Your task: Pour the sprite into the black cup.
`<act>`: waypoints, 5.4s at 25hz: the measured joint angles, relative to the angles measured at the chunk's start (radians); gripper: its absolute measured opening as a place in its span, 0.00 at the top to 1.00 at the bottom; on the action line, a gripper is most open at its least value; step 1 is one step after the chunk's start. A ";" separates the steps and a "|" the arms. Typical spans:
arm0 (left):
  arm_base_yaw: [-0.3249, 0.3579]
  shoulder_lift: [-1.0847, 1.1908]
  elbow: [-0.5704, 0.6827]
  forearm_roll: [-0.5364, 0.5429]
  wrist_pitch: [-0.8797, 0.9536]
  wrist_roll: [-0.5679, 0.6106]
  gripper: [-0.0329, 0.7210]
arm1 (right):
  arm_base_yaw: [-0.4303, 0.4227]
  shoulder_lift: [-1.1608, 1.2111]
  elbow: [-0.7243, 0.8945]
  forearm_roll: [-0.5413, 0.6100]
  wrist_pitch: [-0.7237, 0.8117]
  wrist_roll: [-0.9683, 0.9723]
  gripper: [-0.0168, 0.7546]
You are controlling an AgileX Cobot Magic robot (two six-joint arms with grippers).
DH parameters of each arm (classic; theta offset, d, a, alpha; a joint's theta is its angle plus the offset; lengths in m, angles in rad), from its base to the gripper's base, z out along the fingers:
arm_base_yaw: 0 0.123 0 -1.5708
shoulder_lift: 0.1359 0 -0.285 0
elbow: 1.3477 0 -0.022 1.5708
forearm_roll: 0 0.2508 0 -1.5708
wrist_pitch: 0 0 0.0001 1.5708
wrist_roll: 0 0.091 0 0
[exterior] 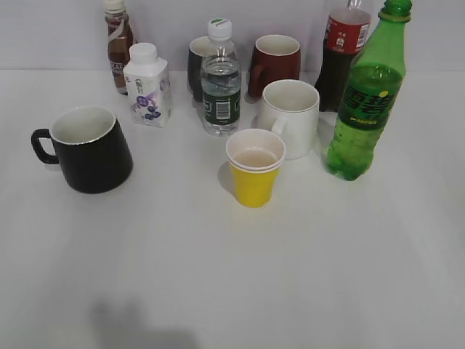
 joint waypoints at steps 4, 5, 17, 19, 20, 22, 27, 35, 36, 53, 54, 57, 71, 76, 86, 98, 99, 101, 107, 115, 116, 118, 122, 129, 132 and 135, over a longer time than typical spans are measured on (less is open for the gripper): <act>0.000 0.000 0.000 0.000 0.000 0.000 0.64 | 0.000 0.000 0.000 0.000 0.000 0.000 0.22; 0.000 0.000 0.000 0.000 0.000 0.000 0.64 | 0.000 0.000 0.000 0.000 0.000 0.000 0.22; 0.000 0.000 0.000 0.000 0.000 0.000 0.64 | 0.000 0.000 0.000 0.000 0.000 0.000 0.22; 0.000 0.000 0.000 0.000 0.000 0.000 0.64 | 0.000 0.000 0.000 0.000 0.000 0.000 0.22; 0.000 0.000 0.000 0.000 0.000 0.000 0.64 | 0.000 0.000 0.000 0.000 0.000 0.000 0.22; 0.000 0.000 0.000 0.000 0.000 0.000 0.64 | 0.000 0.000 0.000 0.000 0.000 0.000 0.22; 0.000 0.000 0.000 0.000 0.000 0.000 0.64 | 0.000 0.000 0.000 0.000 0.000 0.000 0.22; 0.000 0.000 -0.006 -0.048 -0.029 0.000 0.64 | 0.000 0.000 0.000 0.000 0.000 0.000 0.22; 0.000 0.001 -0.012 -0.071 -0.100 0.000 0.64 | 0.000 0.000 0.000 0.000 0.000 0.000 0.22; 0.000 0.818 0.195 0.007 -1.514 0.000 0.63 | 0.000 0.000 0.000 0.000 0.000 0.000 0.22; 0.000 0.904 0.214 0.009 -1.556 0.000 0.63 | 0.000 0.000 0.000 0.000 0.000 0.000 0.22; 0.000 1.083 0.274 0.023 -1.676 0.000 0.62 | 0.000 0.000 0.000 0.000 0.000 0.000 0.22; -0.008 1.775 0.303 0.134 -2.260 -0.001 0.51 | 0.000 0.000 0.000 0.000 0.000 0.000 0.22; -0.008 1.841 0.239 0.136 -2.268 -0.001 0.51 | 0.000 0.000 0.000 0.000 0.000 0.000 0.22; -0.008 1.893 0.153 0.162 -2.287 -0.002 0.51 | 0.000 0.000 0.000 0.000 0.000 0.000 0.22; -0.008 1.931 0.068 0.210 -2.280 -0.017 0.58 | 0.000 0.000 0.000 0.000 0.000 0.000 0.22; -0.008 1.935 0.063 0.214 -2.280 -0.017 0.62 | 0.000 0.000 0.000 0.000 0.000 0.000 0.22; -0.008 1.937 0.061 0.215 -2.279 -0.018 0.74 | 0.000 0.000 0.000 0.000 0.000 0.000 0.22; -0.008 1.934 0.061 0.260 -2.271 -0.015 0.90 | 0.000 0.000 0.000 0.028 0.000 -0.001 0.22; -0.008 1.829 0.062 0.297 -2.227 -0.012 0.90 | 0.000 0.112 -0.029 0.151 -0.478 -0.103 0.22; -0.008 1.809 0.062 0.297 -2.227 -0.012 0.90 | 0.000 0.157 -0.031 0.154 -0.564 -0.118 0.22; -0.008 1.774 0.062 0.297 -2.227 -0.017 0.90 | 0.000 0.253 -0.031 0.157 -0.760 -0.138 0.22; -0.008 1.708 0.062 0.304 -2.227 -0.020 0.90 | 0.000 0.477 -0.031 0.172 -1.081 -0.139 0.26; -0.008 1.643 0.064 0.307 -2.228 -0.022 0.90 | 0.000 0.810 0.168 0.007 -1.453 0.164 0.30; -0.008 1.639 0.064 0.308 -2.227 -0.022 0.90 | 0.000 0.956 0.280 -0.226 -1.607 0.331 0.30; -0.008 1.634 0.064 0.315 -2.227 -0.022 0.90 | 0.000 1.095 0.295 -0.362 -1.765 0.364 0.30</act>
